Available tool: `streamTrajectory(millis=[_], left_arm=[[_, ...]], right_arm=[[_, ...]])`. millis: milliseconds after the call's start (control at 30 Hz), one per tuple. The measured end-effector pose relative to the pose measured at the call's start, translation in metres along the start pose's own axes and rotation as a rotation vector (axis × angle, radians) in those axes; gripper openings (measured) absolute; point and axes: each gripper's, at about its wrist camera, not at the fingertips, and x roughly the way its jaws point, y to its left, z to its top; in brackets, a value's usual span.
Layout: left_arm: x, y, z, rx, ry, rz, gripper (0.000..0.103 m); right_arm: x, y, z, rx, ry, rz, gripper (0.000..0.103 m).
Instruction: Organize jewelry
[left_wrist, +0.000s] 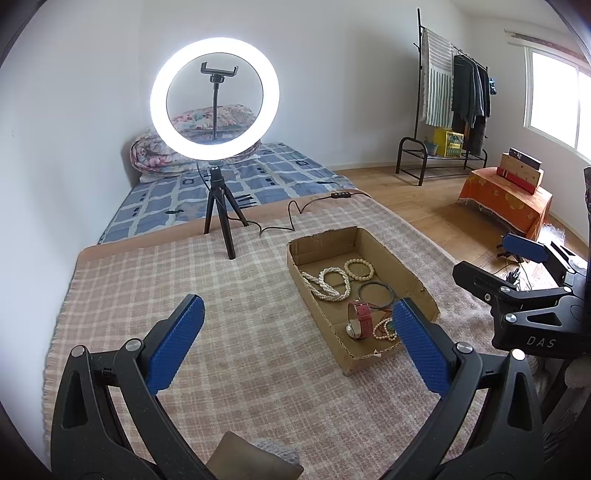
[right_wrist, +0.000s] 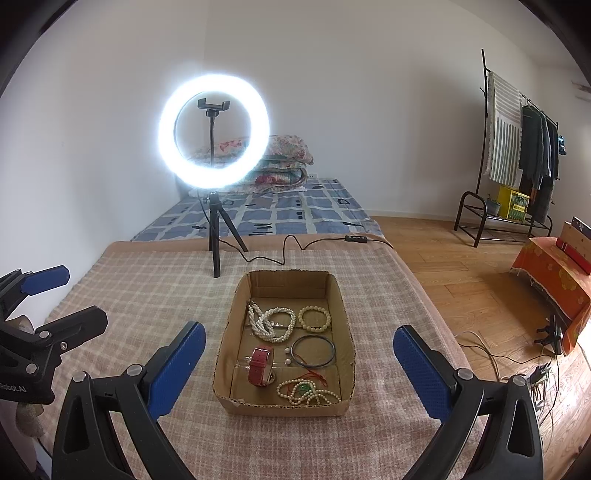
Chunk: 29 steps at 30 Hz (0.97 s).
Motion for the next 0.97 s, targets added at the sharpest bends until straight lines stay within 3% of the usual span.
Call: streamTrajectory(millis=[967], left_arm=[[-0.0037,0.0021,-0.0003,0.004,-0.013,0.012,0.103]], right_arm=[[0.0024,-0.0028,-0.0038,-0.005,0.007,-0.002,0.103]])
